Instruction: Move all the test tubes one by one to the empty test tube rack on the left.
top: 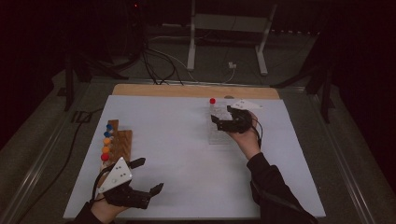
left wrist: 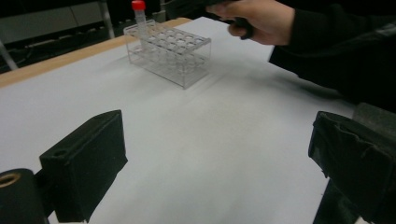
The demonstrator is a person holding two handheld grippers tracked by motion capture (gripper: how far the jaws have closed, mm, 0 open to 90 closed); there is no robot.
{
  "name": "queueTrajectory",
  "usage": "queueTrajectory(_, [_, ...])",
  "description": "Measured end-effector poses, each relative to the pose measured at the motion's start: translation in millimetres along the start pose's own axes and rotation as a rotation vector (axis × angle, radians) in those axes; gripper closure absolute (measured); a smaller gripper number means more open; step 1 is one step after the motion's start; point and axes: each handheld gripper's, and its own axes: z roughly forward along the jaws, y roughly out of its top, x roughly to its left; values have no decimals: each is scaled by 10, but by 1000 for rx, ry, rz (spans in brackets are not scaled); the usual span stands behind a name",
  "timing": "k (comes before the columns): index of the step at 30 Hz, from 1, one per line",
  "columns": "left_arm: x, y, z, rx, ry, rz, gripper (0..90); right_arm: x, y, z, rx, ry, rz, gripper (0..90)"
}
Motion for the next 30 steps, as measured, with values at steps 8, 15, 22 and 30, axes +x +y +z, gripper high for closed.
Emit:
queueTrajectory(8, [10, -12, -5, 2, -10, -4, 50, -148, 80, 291, 80, 3, -54, 420])
queueTrajectory(15, [25, -15, -12, 3, -7, -6, 50, -266, 89, 479, 124, 38, -45, 532])
queueTrajectory(22, [41, -21, -10, 8, -10, -11, 50, -253, 96, 591, 148, 54, -65, 653])
queueTrajectory(30, [49, -27, 0, 9, -12, -20, 50, -264, 107, 595, 151, 42, -64, 748])
